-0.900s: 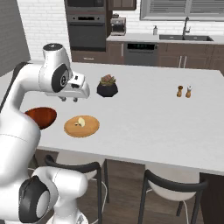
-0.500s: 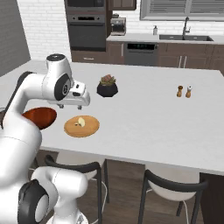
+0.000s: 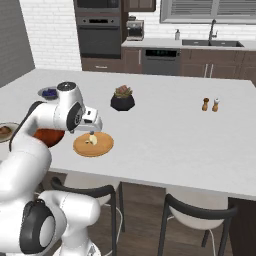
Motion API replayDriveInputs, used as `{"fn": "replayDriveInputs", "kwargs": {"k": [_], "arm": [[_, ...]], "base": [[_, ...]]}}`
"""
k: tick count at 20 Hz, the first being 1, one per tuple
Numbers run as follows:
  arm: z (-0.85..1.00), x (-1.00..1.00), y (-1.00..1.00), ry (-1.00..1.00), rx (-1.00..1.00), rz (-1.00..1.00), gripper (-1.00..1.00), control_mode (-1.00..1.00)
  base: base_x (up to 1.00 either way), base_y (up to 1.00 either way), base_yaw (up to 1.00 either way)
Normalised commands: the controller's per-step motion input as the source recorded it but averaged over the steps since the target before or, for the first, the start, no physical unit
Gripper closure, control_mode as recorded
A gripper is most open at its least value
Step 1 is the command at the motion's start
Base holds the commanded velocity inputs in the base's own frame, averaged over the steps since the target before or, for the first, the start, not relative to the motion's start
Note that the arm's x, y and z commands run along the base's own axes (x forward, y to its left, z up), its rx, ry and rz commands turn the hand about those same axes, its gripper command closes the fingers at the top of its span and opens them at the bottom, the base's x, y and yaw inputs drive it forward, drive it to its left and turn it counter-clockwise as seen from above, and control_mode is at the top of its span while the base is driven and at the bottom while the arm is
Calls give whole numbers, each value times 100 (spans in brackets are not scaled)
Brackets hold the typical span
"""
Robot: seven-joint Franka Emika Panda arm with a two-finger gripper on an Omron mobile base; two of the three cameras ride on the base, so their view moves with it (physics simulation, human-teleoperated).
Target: Pick the chicken drumstick and mushroom from their plates and place them in the bowl. Then put the bowl in the fridge.
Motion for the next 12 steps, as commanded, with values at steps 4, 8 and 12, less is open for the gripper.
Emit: {"fn": "replayDriveInputs", "kwargs": {"k": [4, 8, 12], "arm": [[-30, 50, 34, 0, 0, 0, -100, -100], [-19, 52, 10, 0, 0, 0, -100, -100], [-24, 43, 5, 0, 0, 0, -100, -100]], "base": [[0, 0, 0], [0, 0, 0], [0, 0, 0]]}}
